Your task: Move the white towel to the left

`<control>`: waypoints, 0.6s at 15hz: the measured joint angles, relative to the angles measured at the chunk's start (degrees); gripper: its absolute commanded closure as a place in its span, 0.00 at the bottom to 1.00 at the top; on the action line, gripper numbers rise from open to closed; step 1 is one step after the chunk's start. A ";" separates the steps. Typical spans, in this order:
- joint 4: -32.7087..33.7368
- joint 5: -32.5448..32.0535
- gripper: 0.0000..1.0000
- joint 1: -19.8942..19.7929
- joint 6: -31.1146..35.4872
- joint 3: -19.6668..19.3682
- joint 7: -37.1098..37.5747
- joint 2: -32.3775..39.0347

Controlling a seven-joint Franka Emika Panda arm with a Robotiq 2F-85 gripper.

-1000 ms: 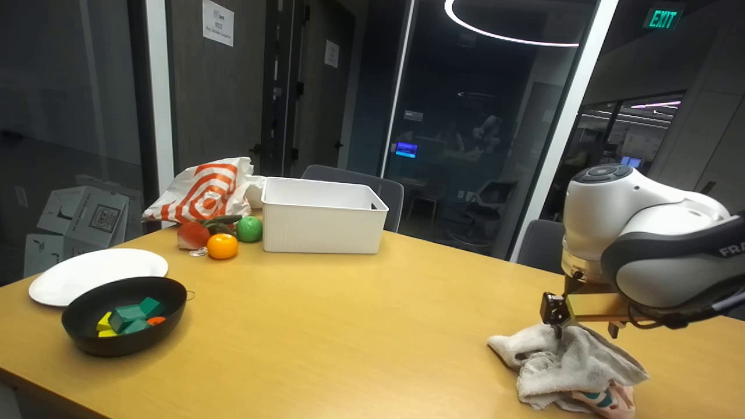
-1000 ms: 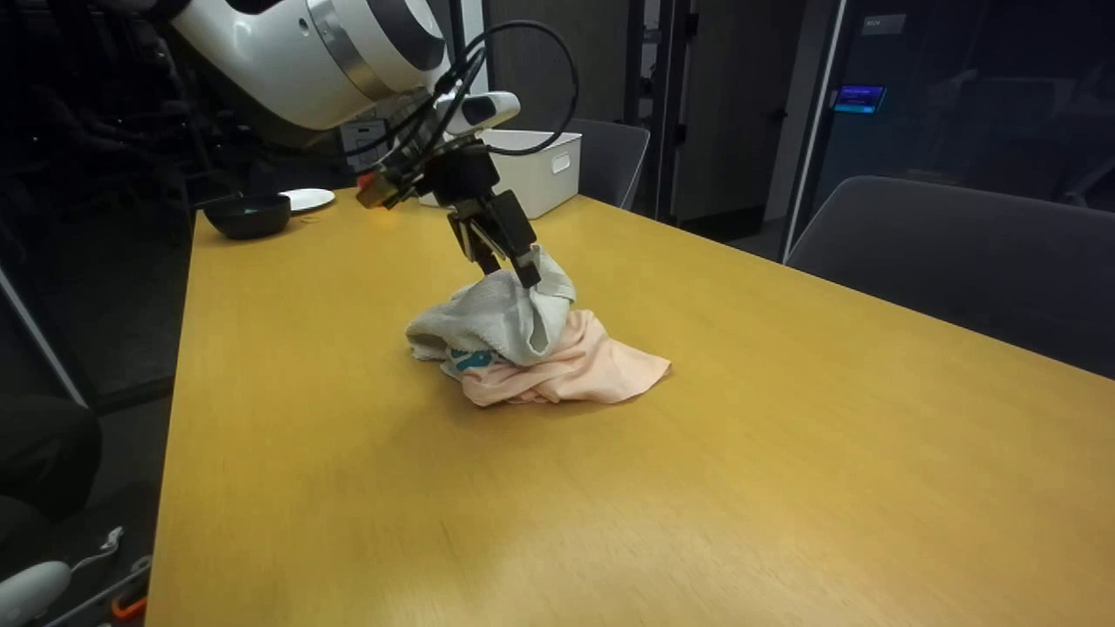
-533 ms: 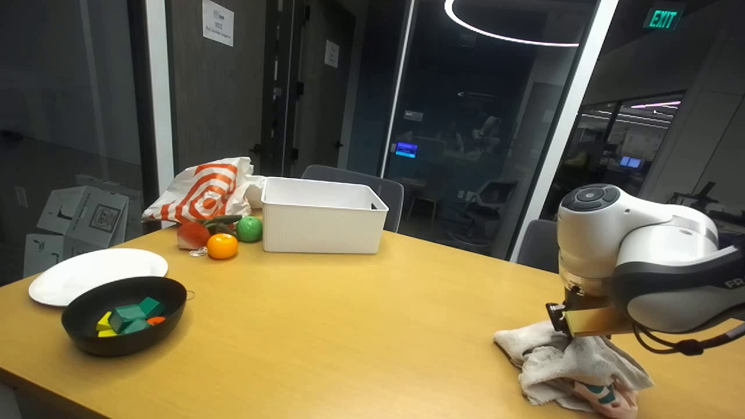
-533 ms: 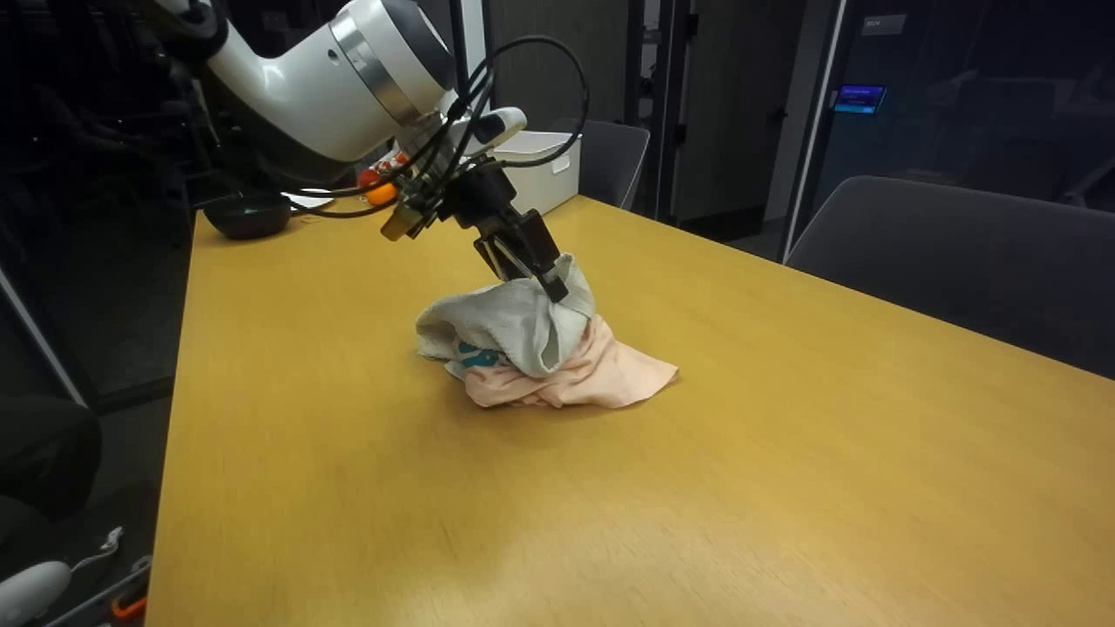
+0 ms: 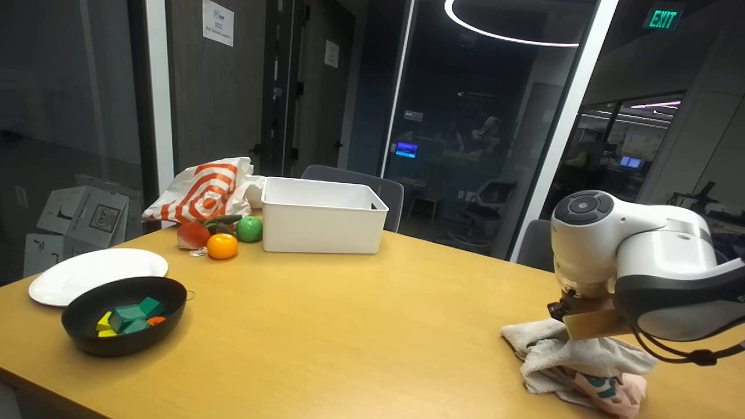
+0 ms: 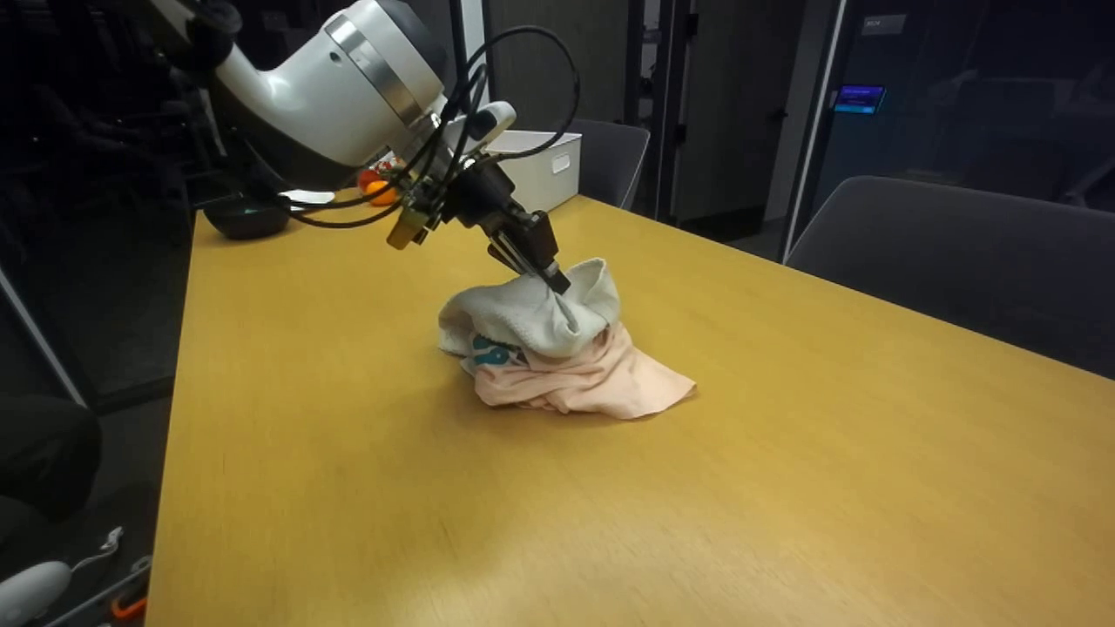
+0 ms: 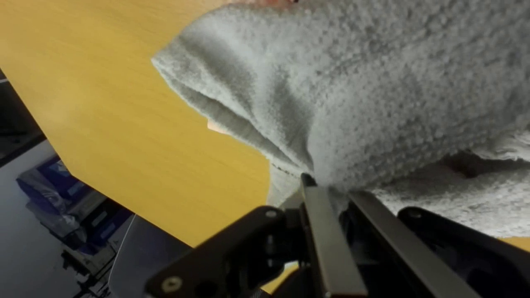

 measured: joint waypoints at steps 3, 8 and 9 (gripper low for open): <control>0.85 -1.70 0.91 0.28 -0.23 0.12 1.11 -0.34; 3.73 -9.71 0.92 2.16 -1.25 1.76 5.09 -4.26; 4.33 -11.11 0.91 2.59 -1.28 2.41 5.64 -5.15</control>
